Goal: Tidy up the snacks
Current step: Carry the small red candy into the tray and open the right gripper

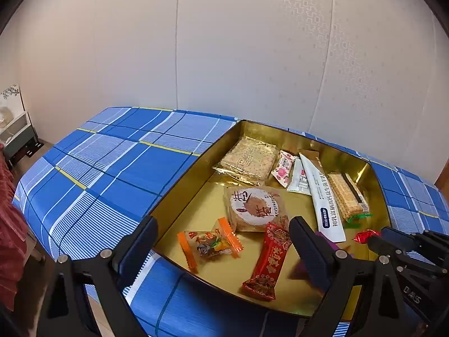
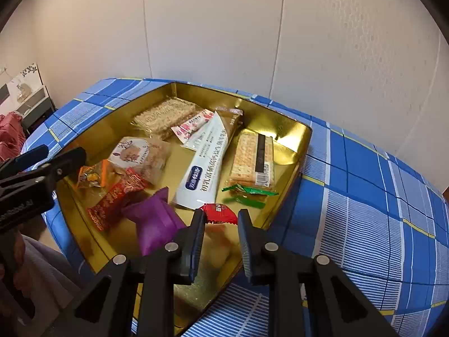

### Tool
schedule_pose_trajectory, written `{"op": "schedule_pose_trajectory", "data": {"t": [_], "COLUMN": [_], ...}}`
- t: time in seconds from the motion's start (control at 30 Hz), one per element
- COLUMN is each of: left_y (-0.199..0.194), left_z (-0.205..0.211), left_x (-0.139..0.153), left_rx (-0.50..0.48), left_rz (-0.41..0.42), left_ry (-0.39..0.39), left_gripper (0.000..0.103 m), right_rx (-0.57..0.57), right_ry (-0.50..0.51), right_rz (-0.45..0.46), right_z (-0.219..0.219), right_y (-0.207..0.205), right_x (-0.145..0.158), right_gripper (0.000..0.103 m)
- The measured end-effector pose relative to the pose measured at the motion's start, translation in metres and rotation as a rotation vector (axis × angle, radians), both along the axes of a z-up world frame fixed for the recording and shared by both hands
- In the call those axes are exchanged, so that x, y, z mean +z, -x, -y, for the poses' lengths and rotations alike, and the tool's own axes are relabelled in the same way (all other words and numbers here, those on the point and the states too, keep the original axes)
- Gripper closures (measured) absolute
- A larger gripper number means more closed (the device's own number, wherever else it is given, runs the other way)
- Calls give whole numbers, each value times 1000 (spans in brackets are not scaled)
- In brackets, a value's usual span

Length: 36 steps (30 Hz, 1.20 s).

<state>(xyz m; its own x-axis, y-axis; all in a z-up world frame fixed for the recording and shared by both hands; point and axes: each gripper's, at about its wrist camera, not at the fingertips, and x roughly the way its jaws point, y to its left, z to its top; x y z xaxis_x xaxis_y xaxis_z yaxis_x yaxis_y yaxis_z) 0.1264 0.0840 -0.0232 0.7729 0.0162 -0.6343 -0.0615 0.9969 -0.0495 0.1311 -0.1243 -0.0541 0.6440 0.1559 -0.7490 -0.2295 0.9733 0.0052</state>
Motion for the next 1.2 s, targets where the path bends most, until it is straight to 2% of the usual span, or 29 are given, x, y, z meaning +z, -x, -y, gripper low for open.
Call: {"op": "schedule_pose_trajectory", "data": {"t": [0.43, 0.67, 0.83, 0.93, 1.03, 1.13, 1.2], "left_y": [3, 6, 7, 6, 5, 7, 10], "left_z": [8, 8, 7, 5, 5, 13, 21], "left_x": [-4, -2, 0, 0, 0, 1, 2], "left_rx": [-17, -26, -18, -20, -31, -58, -66], "left_rz": [-14, -13, -7, -9, -4, 8, 17], "left_ry": [-31, -15, -32, -30, -28, -52, -89], "left_gripper": [8, 8, 4, 4, 2, 1, 0], "right_rx": [-14, -5, 29, 8, -37, -83, -100], "right_ry": [-3, -15, 57, 141, 175, 87, -9], "right_rz": [-27, -31, -19, -13, -21, -28, 0], "right_z": [0, -1, -6, -3, 10, 33, 48], "right_y": [-7, -6, -7, -12, -20, -24, -18], "right_x": [-3, -3, -4, -6, -7, -2, 5], "right_gripper": [77, 76, 76, 76, 76, 76, 68]}}
